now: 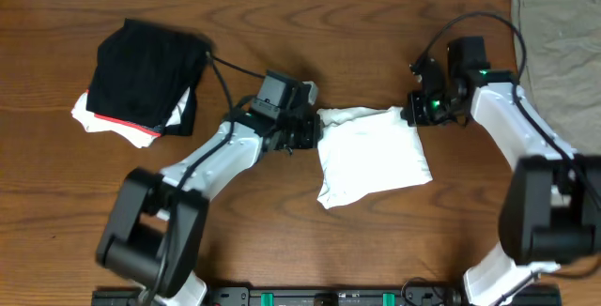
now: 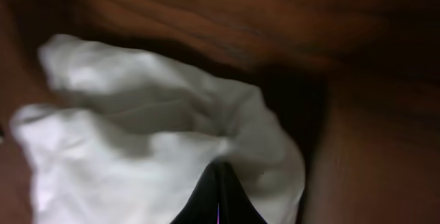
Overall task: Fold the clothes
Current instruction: 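Grasp the folded bundle's left and right edges with both grippers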
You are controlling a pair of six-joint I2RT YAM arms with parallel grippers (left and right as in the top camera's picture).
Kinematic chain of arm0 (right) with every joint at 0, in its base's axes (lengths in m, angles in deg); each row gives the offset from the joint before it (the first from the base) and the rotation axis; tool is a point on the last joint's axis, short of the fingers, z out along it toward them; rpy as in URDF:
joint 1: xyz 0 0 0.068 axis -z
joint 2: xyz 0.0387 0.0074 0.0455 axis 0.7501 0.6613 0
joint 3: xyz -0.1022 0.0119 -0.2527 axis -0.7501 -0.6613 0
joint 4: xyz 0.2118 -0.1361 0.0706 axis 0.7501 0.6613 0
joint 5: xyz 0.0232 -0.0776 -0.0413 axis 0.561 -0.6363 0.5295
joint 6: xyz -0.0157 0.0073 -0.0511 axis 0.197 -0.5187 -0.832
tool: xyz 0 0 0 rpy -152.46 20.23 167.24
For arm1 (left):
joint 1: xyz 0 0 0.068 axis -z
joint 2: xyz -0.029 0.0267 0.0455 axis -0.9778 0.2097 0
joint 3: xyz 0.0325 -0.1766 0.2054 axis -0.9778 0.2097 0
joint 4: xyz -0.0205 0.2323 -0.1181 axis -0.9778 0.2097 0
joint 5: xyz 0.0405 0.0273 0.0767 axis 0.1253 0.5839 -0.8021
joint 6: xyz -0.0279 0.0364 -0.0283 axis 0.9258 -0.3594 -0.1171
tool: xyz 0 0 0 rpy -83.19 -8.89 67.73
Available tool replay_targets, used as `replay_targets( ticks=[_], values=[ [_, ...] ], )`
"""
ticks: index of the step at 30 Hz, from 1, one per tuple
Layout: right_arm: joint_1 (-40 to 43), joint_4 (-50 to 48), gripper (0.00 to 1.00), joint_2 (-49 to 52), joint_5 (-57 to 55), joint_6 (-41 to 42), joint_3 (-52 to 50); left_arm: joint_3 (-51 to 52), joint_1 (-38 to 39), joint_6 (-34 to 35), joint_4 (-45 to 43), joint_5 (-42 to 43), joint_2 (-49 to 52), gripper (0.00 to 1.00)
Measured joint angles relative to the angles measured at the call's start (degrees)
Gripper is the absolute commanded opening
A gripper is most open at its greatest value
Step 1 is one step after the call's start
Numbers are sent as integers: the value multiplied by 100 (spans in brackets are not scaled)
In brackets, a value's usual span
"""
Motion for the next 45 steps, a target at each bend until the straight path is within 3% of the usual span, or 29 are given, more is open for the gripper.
replay_targets(
  ticks=[8, 15, 19, 26, 33, 39, 45],
  values=[
    [59, -507, 1, 929, 278, -120, 76, 0, 9, 2, -107, -476, 728, 6],
    [90, -398, 1, 1012, 424, -229, 212, -59, 15, -81, -101, -833, 658, 6],
    [76, 136, 1, 981, 195, -271, 457, -66, 15, -129, -46, -927, 116, 6],
    [76, 1370, 1, -254, -81, -306, 765, -282, 15, -17, 527, -925, -1300, 6],
    [76, 2518, 1, -1252, -87, -306, 911, -278, 177, 173, 815, -883, -1088, 6],
    [76, 2166, 1, -1226, -87, -306, 72, -238, 520, 184, 612, -861, -385, 6],
    [76, 472, 2, -1154, -31, -275, -1493, -225, 577, 195, 361, -839, 332, 6]
  ],
)
